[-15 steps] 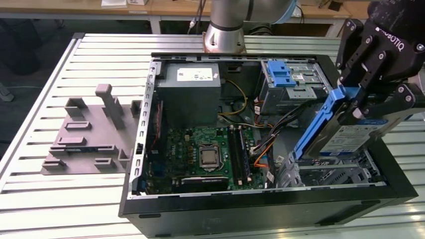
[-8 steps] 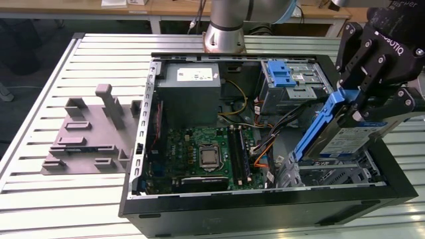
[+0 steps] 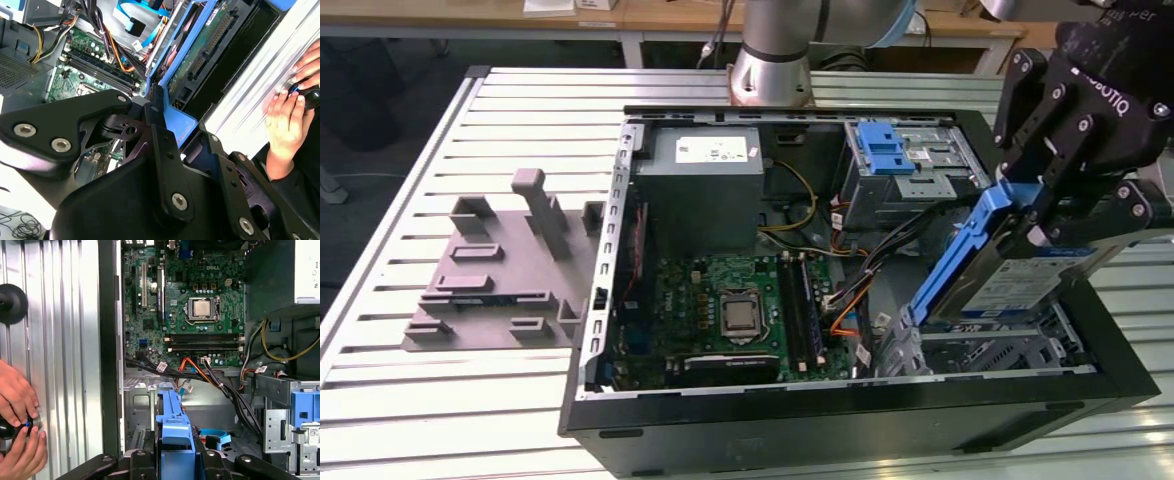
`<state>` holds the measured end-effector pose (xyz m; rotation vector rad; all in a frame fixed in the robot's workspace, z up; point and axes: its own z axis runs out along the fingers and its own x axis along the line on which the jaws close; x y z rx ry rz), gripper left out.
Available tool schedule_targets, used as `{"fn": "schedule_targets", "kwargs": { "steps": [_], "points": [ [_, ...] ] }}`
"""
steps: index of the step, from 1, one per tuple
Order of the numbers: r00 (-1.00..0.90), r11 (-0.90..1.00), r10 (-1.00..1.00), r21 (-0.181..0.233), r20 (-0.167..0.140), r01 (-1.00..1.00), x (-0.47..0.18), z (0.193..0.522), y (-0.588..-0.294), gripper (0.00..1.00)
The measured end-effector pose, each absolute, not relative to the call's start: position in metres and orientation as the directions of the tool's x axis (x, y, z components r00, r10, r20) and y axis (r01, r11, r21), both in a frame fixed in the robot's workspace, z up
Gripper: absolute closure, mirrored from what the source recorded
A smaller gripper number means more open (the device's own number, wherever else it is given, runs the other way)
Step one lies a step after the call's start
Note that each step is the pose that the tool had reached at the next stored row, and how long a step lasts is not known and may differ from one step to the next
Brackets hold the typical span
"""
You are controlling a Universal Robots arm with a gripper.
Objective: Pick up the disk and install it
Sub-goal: 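Insert the disk into the insertion slot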
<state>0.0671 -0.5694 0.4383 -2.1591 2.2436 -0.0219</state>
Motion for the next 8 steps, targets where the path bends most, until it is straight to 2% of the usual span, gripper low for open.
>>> {"fn": "schedule_targets", "kwargs": {
  "steps": [8],
  "points": [
    [-0.038, 0.039, -0.999, -0.029, -0.01, -0.999, 0.0671, 0.4336, -0.5694, 0.64]
  ]
}}
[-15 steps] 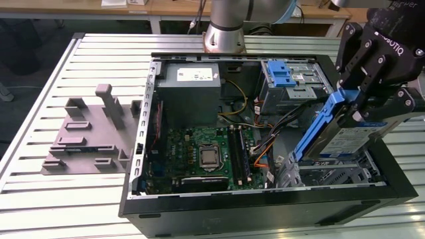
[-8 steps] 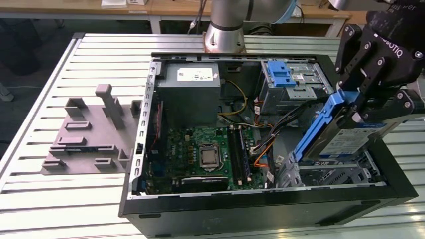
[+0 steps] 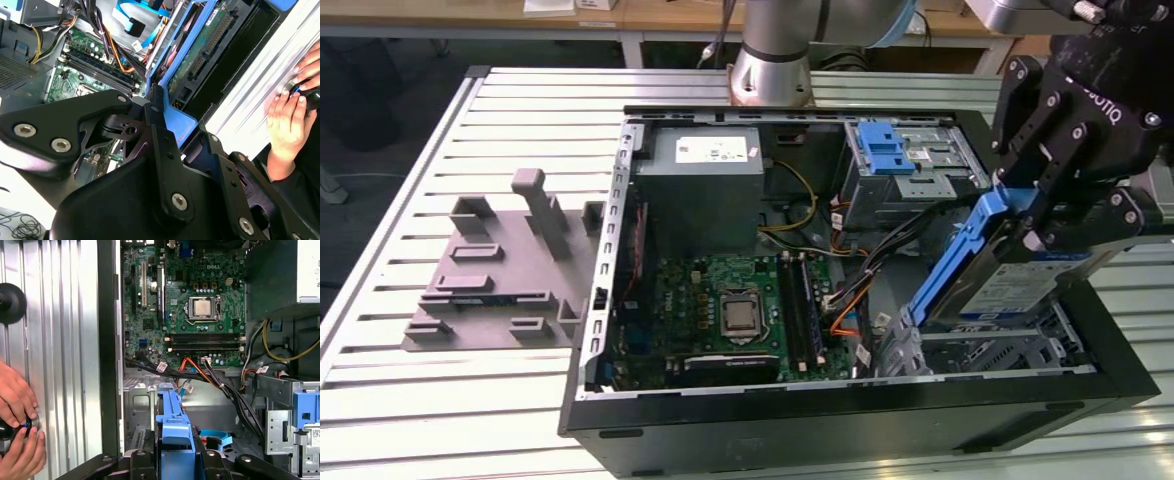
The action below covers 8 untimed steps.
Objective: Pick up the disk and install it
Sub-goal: 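Insert the disk into the insertion slot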
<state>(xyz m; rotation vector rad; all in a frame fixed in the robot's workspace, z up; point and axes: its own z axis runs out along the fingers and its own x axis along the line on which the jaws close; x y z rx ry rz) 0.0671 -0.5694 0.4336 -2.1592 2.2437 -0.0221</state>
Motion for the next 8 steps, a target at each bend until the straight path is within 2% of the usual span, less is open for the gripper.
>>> {"fn": "schedule_targets", "kwargs": {
  "steps": [8],
  "points": [
    [-0.038, 0.039, -0.999, -0.029, -0.01, -0.999, 0.0671, 0.4278, -0.5694, 0.64]
  ]
}}
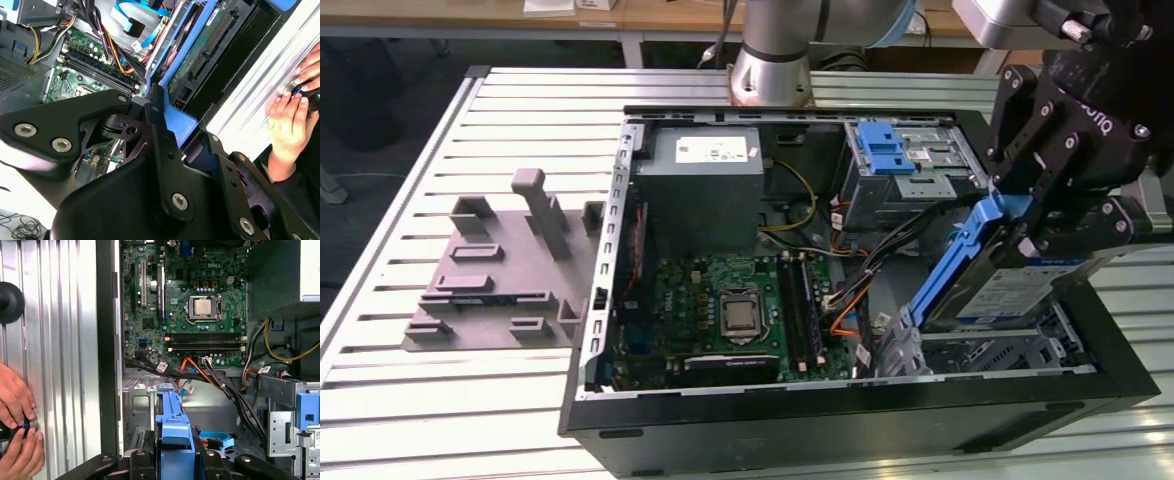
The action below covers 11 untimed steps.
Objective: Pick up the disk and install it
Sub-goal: 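Insert the disk into the insertion slot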
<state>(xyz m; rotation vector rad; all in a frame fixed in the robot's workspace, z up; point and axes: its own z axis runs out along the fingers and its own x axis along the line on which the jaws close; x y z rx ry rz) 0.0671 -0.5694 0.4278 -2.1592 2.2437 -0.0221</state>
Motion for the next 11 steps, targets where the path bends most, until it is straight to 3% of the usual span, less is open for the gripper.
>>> {"fn": "schedule_targets", "kwargs": {
  "steps": [11],
  "points": [
    [-0.038, 0.039, -0.999, -0.029, -0.01, -0.999, 0.0671, 0.4261, -0.5694, 0.64]
  ]
}}
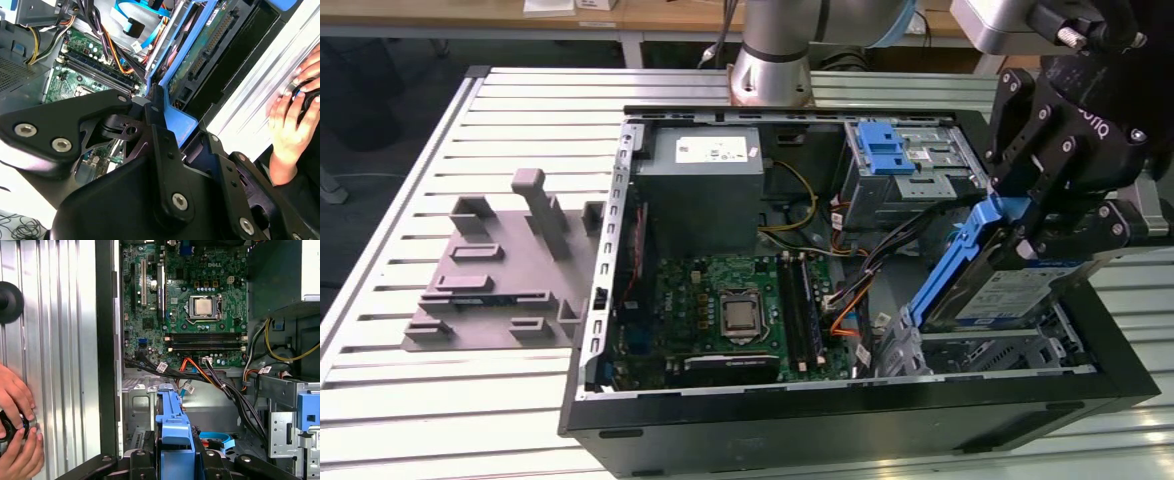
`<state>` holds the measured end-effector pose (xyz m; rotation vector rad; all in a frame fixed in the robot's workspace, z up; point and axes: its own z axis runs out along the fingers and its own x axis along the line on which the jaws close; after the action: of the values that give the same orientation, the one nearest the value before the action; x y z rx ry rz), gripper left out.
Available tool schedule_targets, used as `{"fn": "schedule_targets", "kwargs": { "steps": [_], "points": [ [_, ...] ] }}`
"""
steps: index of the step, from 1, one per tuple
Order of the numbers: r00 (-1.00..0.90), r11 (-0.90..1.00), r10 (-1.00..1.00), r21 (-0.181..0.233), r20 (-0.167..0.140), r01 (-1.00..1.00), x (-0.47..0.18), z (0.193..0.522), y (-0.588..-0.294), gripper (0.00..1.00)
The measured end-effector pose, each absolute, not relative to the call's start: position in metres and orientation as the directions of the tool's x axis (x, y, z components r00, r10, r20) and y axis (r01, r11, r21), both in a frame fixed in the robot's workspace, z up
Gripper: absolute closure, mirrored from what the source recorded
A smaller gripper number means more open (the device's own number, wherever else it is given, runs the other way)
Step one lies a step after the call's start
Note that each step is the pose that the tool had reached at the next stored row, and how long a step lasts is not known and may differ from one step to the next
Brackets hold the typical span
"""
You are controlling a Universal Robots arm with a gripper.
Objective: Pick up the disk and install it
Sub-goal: 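Insert the disk into the insertion slot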
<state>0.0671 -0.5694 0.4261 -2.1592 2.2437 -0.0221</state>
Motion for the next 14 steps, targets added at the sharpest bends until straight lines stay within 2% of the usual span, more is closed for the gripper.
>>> {"fn": "schedule_targets", "kwargs": {
  "steps": [14],
  "points": [
    [-0.038, 0.039, -0.999, -0.029, -0.01, -0.999, 0.067, 0.415, -0.569, 0.64]
  ]
}}
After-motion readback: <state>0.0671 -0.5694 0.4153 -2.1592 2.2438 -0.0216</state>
